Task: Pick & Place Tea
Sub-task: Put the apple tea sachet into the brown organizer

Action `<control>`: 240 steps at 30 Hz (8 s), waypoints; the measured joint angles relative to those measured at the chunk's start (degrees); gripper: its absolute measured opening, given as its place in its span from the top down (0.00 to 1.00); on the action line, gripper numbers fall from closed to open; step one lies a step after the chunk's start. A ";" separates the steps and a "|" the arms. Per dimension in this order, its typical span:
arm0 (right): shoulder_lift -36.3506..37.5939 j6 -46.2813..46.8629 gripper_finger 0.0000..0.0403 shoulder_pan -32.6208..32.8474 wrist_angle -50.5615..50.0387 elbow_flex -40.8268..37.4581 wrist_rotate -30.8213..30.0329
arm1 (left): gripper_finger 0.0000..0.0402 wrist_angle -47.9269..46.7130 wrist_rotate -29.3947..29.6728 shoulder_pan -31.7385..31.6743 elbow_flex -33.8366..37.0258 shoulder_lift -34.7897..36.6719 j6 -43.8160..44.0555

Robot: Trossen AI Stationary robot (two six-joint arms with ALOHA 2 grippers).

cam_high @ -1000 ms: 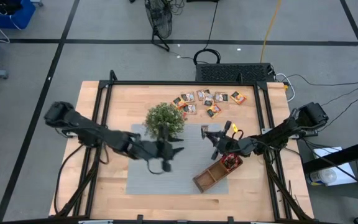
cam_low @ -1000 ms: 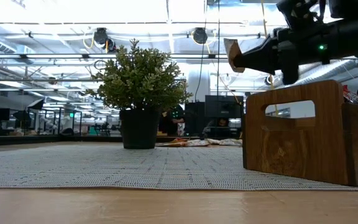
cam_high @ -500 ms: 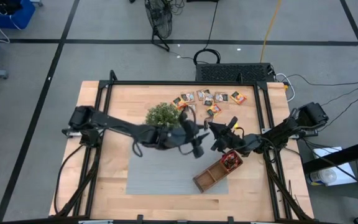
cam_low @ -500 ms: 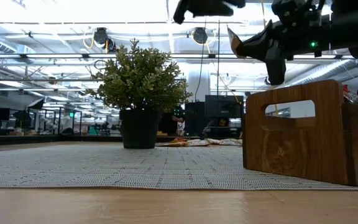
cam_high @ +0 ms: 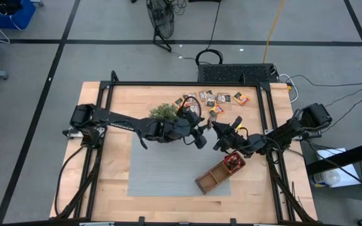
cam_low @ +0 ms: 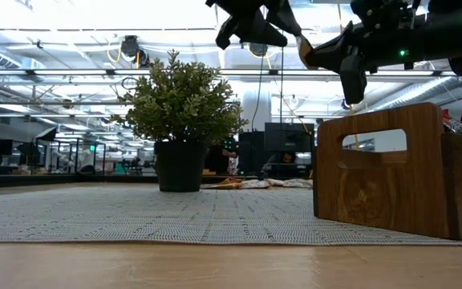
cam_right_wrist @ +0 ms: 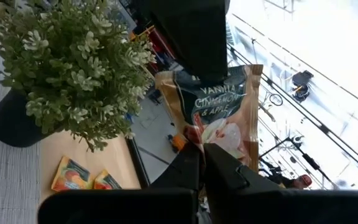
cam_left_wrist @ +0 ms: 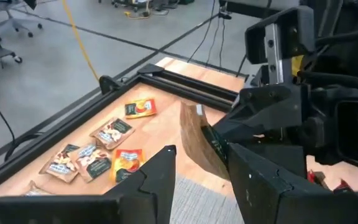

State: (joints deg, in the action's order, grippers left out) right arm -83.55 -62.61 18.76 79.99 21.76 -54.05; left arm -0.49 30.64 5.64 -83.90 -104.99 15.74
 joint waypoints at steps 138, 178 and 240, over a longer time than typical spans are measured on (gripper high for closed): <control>7.56 53.46 1.00 -14.36 -56.88 16.09 57.81 | 0.81 -26.92 -21.90 3.49 0.04 5.66 -14.06; 6.08 81.86 1.00 17.63 -64.17 8.39 28.38 | 0.91 -22.82 -17.03 2.96 0.00 7.08 -16.73; 31.17 58.01 0.72 -50.01 -92.19 15.61 50.73 | 0.91 18.99 -23.29 -6.13 24.63 17.22 -23.40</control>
State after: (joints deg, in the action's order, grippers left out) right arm -52.38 -4.60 -31.25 -12.21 37.37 -3.32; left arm 18.50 7.35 -0.49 -59.27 -87.77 -7.67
